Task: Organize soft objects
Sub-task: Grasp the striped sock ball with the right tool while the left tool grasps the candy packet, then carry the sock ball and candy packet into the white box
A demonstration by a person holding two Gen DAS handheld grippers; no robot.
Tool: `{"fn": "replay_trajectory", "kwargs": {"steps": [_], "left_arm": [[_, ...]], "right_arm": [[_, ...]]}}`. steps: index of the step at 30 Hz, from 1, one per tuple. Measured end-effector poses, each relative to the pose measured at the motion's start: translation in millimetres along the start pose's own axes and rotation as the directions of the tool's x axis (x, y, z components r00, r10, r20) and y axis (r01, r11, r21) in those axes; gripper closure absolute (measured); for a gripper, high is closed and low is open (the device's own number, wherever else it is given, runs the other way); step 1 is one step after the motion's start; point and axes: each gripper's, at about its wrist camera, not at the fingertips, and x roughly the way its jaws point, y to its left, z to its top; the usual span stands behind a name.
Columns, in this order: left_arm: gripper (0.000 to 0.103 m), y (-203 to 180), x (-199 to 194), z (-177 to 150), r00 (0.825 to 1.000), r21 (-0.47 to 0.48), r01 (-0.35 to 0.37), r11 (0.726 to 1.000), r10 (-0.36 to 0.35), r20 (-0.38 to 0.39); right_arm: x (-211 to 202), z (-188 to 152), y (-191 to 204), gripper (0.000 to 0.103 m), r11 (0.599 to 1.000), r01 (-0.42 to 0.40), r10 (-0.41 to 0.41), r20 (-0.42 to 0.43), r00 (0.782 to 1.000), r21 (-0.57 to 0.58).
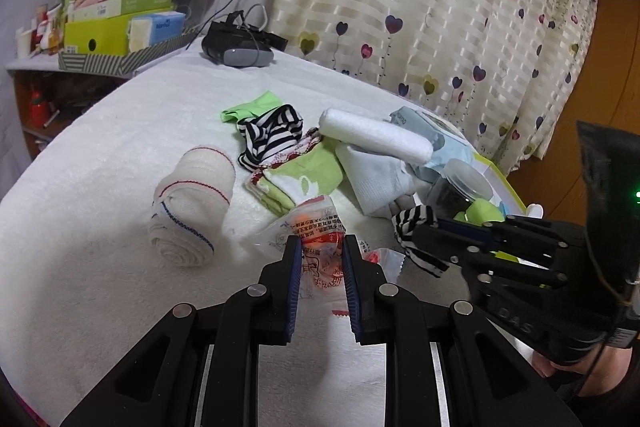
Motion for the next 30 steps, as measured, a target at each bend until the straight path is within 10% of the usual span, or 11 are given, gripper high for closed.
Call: {"fn": "replay_trajectory", "kwargs": {"steps": [30], "left_arm": [[0.084,-96.7,-28.3,-2.3,0.997,0.155,0.061,0.986,-0.066,0.029]], "right_arm": [[-103.0,-36.8,-44.3,0.092,0.989,-0.039,0.004,0.233,0.972,0.143]]}}
